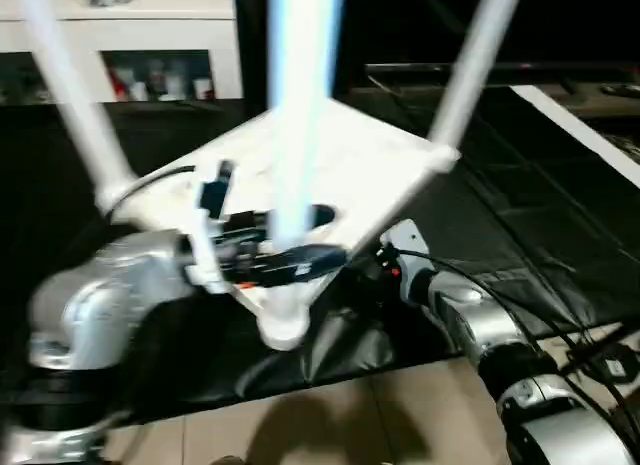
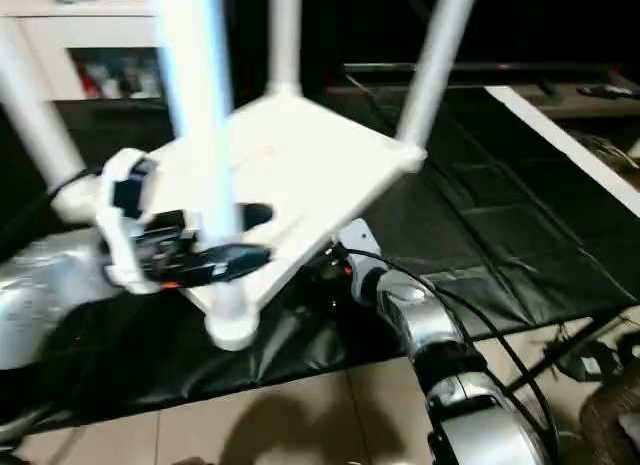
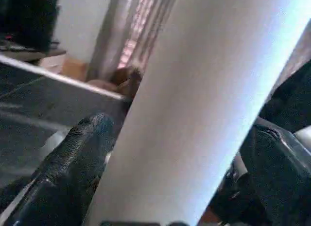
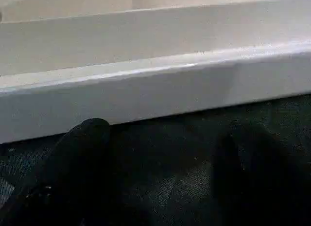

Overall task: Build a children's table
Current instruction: Rotate table base

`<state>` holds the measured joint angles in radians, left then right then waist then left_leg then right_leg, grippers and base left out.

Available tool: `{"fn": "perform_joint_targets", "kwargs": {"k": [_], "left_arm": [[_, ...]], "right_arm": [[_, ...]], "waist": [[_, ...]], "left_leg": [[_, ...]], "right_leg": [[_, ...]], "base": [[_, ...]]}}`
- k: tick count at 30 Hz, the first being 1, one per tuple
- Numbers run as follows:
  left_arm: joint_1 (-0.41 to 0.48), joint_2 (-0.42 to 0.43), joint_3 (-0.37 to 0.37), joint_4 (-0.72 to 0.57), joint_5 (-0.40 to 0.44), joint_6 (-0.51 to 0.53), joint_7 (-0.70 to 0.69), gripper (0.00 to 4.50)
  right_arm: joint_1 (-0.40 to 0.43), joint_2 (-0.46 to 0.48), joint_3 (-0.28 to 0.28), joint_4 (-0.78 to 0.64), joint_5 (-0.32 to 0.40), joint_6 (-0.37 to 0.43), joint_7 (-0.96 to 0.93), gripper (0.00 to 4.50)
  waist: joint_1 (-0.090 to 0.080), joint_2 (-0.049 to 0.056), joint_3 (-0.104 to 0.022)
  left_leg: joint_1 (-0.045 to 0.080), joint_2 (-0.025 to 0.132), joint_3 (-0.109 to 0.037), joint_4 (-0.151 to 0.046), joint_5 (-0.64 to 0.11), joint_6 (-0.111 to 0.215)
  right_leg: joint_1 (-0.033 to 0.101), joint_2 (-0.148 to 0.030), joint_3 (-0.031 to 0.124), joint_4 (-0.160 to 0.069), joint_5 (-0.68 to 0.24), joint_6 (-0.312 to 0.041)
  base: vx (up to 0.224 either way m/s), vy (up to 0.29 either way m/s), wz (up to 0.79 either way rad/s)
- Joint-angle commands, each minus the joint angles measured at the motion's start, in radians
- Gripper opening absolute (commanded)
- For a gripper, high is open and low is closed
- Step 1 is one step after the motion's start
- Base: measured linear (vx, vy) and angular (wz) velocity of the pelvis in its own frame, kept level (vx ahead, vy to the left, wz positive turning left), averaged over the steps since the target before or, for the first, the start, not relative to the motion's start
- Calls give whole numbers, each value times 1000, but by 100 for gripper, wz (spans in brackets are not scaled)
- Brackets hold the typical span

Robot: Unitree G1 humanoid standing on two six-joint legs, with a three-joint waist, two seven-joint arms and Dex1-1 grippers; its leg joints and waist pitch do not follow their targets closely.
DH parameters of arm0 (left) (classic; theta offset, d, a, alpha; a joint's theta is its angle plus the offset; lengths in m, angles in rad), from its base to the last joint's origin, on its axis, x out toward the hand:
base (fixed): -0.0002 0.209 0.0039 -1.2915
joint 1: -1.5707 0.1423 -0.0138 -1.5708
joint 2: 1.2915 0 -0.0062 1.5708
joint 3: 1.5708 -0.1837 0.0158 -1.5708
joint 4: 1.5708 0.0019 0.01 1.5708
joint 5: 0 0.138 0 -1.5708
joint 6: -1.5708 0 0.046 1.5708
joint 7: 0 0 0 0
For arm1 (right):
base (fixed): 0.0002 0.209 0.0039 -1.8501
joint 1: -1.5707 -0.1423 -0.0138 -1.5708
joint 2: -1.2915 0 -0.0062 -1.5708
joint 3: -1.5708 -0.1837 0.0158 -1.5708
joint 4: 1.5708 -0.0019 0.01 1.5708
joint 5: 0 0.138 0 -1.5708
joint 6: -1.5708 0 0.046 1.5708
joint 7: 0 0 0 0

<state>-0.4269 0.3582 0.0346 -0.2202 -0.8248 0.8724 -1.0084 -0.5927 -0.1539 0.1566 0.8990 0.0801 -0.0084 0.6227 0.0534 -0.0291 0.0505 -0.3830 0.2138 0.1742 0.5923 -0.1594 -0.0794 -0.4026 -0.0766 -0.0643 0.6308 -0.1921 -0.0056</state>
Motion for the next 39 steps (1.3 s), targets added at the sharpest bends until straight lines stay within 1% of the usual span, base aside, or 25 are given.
{"fn": "perform_joint_targets", "kwargs": {"k": [1, 5, 6, 8, 10, 11, 13, 15, 16, 17, 18, 20, 21, 22, 24, 28, 29, 31, 32, 33, 34, 36, 37, 38, 39], "left_arm": [[-56, -66, -87, -64, -65, 12, 8, 449], [-75, -116, -110, -50, -53, 16, 37, 449], [-83, -143, -133, -41, -31, 9, 52, 449], [-87, -151, -152, -34, -6, -4, 58, 449], [-108, -165, -187, 21, 93, -59, 103, 449], [-119, -164, -198, 49, 137, -87, 121, 449], [-141, -159, -197, 106, 208, -144, 155, 449], [-161, -150, -174, 149, 239, -173, 181, 449], [-168, -144, -160, 163, 246, -183, 187, 449], [-168, -144, -160, 163, 246, -183, 187, 449], [-180, -120, -131, 190, 259, -203, 198, 449], [-180, -119, -130, 191, 260, -204, 199, 449], [-185, -98, -115, 210, 276, -222, 208, 449], [-185, -98, -115, 210, 276, -222, 208, 449], [-189, -73, -95, 233, 299, -244, 219, 449], [-188, -27, -85, 264, 343, -273, 229, 449], [-188, -11, -86, 274, 359, -277, 236, 449], [-167, 40, -107, 239, 364, -240, 208, 449], [-166, 42, -108, 237, 364, -238, 207, 449], [-153, 62, -126, 210, 362, -218, 187, 449], [-138, 88, -157, 181, 373, -198, 169, 449], [-120, 125, -204, 151, 399, -178, 153, 449], [-108, 149, -239, 134, 422, -169, 145, 449], [-104, 156, -249, 130, 429, -167, 143, 449], [-87, 195, -306, 103, 464, -141, 137, 449]], "right_arm": [[-57, 80, 36, -14, 9, -39, 45, 450], [-60, 91, 37, 0, 4, -51, 59, 450], [-59, 98, 36, 4, 2, -55, 69, 450], [-60, 103, 34, 13, -2, -63, 74, 450], [-69, 106, 26, 50, -20, -84, 43, 450], [-72, 103, 23, 63, -29, -89, 21, 450], [-79, 93, 10, 88, -40, -93, -33, 450], [-81, 79, -6, 107, -45, -99, -74, 450], [-81, 70, -14, 114, -48, -102, -92, 450], [-81, 70, -14, 114, -48, -102, -92, 450], [-74, 46, -35, 125, -47, -111, -124, 450], [-73, 45, -36, 126, -47, -111, -125, 450], [-65, 26, -50, 134, -48, -122, -136, 450], [-65, 26, -50, 134, -48, -122, -136, 450], [-47, -1, -59, 143, -56, -136, -134, 450], [-19, -32, -71, 144, -56, -147, -137, 450], [-12, -39, -76, 141, -53, -150, -138, 450], [2, -57, -85, 117, -42, -149, -125, 450], [3, -57, -86, 116, -42, -149, -125, 450], [6, -61, -89, 107, -37, -149, -117, 450], [11, -67, -93, 94, -31, -147, -104, 450], [15, -78, -96, 76, -24, -144, -87, 450], [19, -87, -98, 60, -21, -142, -68, 450], [20, -90, -98, 55, -20, -142, -62, 450], [32, -113, -92, 11, -16, -132, -15, 450]], "waist": [[9, 18, -67], [2, 15, -66], [0, 15, -66], [-1, 14, -66], [-2, 16, -65], [-1, 18, -62], [-2, 14, -61], [-3, 14, -63], [-1, 12, -65], [-1, 15, -66], [4, 13, -68], [10, 16, -68], [14, 13, -69], [17, 15, -68], [19, 13, -66], [26, 12, -65], [26, 7, -65], [27, 9, -64], [28, 10, -65], [28, 6, -64], [31, 9, -65], [35, 10, -67], [35, 10, -65], [37, 11, -66], [36, 9, -64]], "left_leg": [[13, 8, 1, -69, -233, -34], [12, 9, 2, -68, -227, -25], [12, 9, 4, -67, -226, -21], [13, 10, 3, -66, -221, -18], [15, 12, 3, -66, -234, -17], [18, 13, 3, -68, -253, -18], [19, 13, 1, -70, -290, -32], [17, 12, 0, -70, -280, -33], [19, 11, 1, -67, -262, -32], [18, 10, 2, -67, -253, -30], [20, 13, 3, -65, -237, -26], [21, 12, 4, -65, -216, -22], [21, 12, 5, -64, -207, -20], [21, 11, 6, -64, -209, -18], [21, 11, 6, -65, -223, -18], [22, 11, 6, -67, -251, -27], [21, 11, 6, -67, -251, -28], [22, 11, 5, -68, -262, -30], [23, 11, 5, -67, -259, -31], [21, 11, 6, -67, -253, -29], [22, 13, 5, -68, -249, -27], [22, 15, 4, -68, -238, -24], [22, 13, 7, -67, -230, -21], [22, 14, 6, -67, -229, -21], [19, 13, 6, -68, -230, -19]], "right_leg": [[58, -47, 40, -64, -85, -239], [59, -47, 40, -66, -82, -241], [59, -46, 40, -67, -87, -242], [59, -45, 39, -67, -80, -244], [57, -46, 39, -69, -94, -247], [53, -46, 39, -75, -127, -238], [54, -49, 39, -78, -194, -214], [54, -48, 40, -78, -190, -204], [53, -47, 40, -76, -171, -205], [53, -47, 40, -74, -155, -210], [52, -47, 40, -71, -124, -217], [52, -44, 39, -66, -78, -228], [53, -44, 39, -63, -57, -233], [53, -43, 39, -63, -56, -233], [52, -45, 39, -67, -86, -225], [50, -48, 41, -73, -150, -202], [50, -46, 40, -73, -157, -198], [48, -47, 40, -74, -188, -189], [48, -48, 40, -73, -186, -188], [47, -47, 40, -74, -183, -190], [45, -47, 40, -71, -174, -195], [46, -47, 39, -67, -153, -198], [43, -45, 40, -69, -142, -205], [45, -46, 40, -68, -138, -206], [46, -46, 39, -68, -145, -202]], "base": [[0, 0, 0], [0, 0, 0], [0, 0, 0], [0, 0, 0], [0, 0, 0], [0, 0, 0], [0, 0, 0], [0, 0, 0], [0, 0, 0], [0, 0, 0], [0, 0, 0], [0, 0, 0], [0, 0, 0], [0, 0, 0], [0, 0, 0], [0, 0, 0], [0, 0, 0], [0, 0, 0], [0, 0, 0], [0, 0, 0], [0, 0, 0], [0, 0, 0], [0, 0, 0], [0, 0, 0], [0, 0, 0]]}}
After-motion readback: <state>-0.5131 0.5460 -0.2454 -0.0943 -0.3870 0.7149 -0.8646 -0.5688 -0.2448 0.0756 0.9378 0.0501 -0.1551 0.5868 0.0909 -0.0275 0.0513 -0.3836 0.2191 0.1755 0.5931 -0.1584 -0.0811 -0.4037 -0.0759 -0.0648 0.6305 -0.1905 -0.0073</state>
